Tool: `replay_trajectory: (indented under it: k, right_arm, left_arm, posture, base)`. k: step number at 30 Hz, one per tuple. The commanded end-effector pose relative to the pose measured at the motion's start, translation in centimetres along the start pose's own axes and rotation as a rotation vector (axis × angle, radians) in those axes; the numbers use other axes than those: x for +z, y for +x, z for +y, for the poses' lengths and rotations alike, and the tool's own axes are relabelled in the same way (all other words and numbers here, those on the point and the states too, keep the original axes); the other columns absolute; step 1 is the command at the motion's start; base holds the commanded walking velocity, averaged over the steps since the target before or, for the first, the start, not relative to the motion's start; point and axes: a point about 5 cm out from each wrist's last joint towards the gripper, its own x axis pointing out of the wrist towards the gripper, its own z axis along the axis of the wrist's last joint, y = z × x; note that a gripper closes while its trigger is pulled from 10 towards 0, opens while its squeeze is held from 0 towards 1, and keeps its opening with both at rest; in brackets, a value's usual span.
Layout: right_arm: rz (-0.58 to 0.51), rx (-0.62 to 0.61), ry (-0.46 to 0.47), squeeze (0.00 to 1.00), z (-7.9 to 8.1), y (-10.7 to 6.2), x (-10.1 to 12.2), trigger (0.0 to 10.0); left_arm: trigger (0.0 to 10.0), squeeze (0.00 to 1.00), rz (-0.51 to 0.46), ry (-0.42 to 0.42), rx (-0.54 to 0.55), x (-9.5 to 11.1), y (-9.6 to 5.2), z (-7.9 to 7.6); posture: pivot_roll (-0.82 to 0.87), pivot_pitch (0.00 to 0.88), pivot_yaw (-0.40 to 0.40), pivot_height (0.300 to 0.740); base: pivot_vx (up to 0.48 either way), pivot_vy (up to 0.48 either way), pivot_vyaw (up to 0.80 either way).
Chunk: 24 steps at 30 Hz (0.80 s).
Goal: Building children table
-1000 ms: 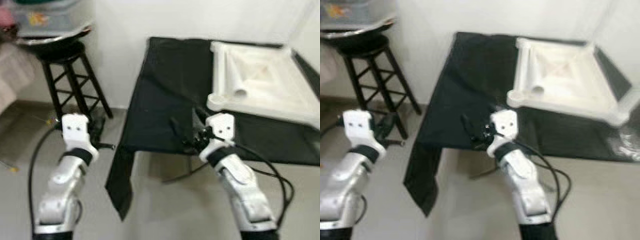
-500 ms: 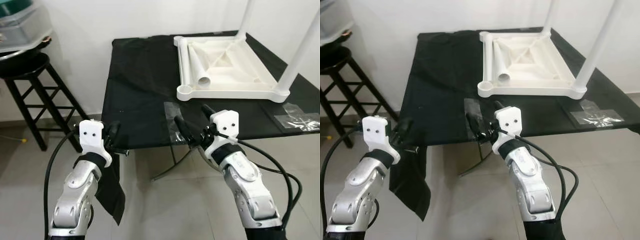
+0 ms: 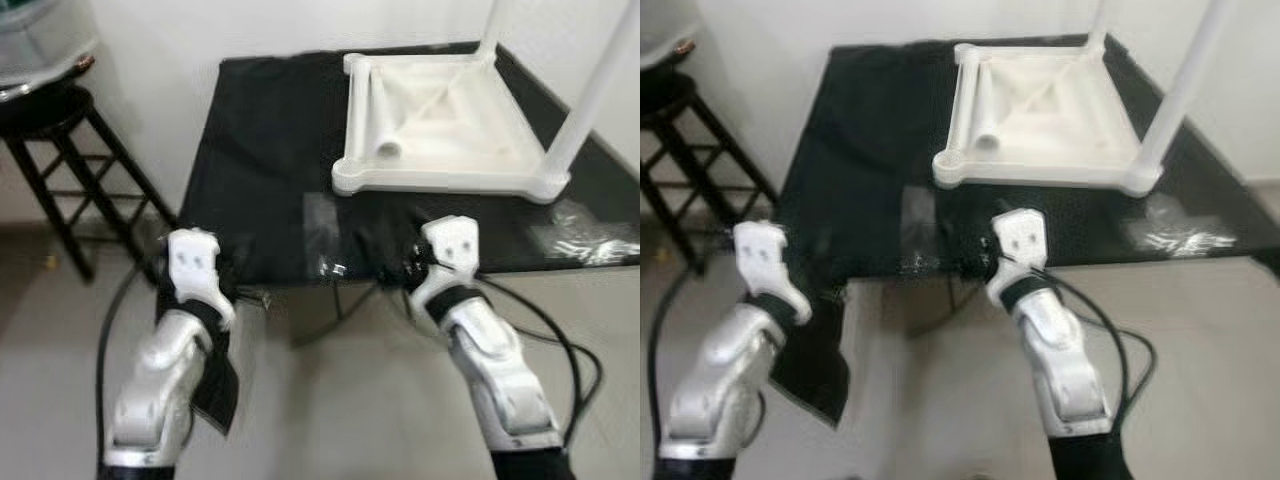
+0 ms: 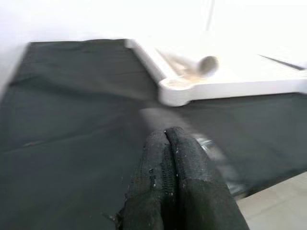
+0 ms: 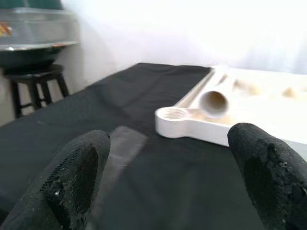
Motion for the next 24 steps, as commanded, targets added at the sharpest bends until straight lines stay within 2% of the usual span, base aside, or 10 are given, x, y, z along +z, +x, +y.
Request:
replay_trajectory:
  k: [1, 4, 12, 24]
  right_arm:
    - [0.000, 0.011, 0.004, 0.00, 0.51, -0.02, -0.20, 10.0]
    - [0.001, 0.010, 0.003, 0.00, 0.50, -0.02, -0.23, 10.0]
    - [0.012, -0.001, -0.001, 0.00, 0.47, 0.06, -0.52, 10.0]
    - [0.019, -0.018, -0.005, 0.00, 0.39, 0.32, -0.51, 10.0]
  left_arm:
    - [10.0, 0.00, 0.029, 0.003, 0.017, -0.47, -0.43, 0.61]
    - [10.0, 0.00, 0.033, 0.003, 0.022, -0.52, -0.40, 0.61]
    - [10.0, 0.00, 0.045, 0.006, 0.085, -0.82, -0.20, 1.08]
    - [10.0, 0.00, 0.030, 0.004, 0.037, -0.39, 0.32, 0.90]
  posture:
    - [-0.01, 0.132, 0.031, 0.740]
    - [-0.01, 0.133, 0.030, 0.740]
    - [-0.02, 0.128, 0.030, 0.740]
    - [-0.02, 0.115, 0.032, 0.740]
  base:
    - [0.000, -0.472, 0.00]
    - [0.000, -0.446, 0.00]
    - [0.000, 0.000, 0.00]
    - [0.000, 0.000, 0.00]
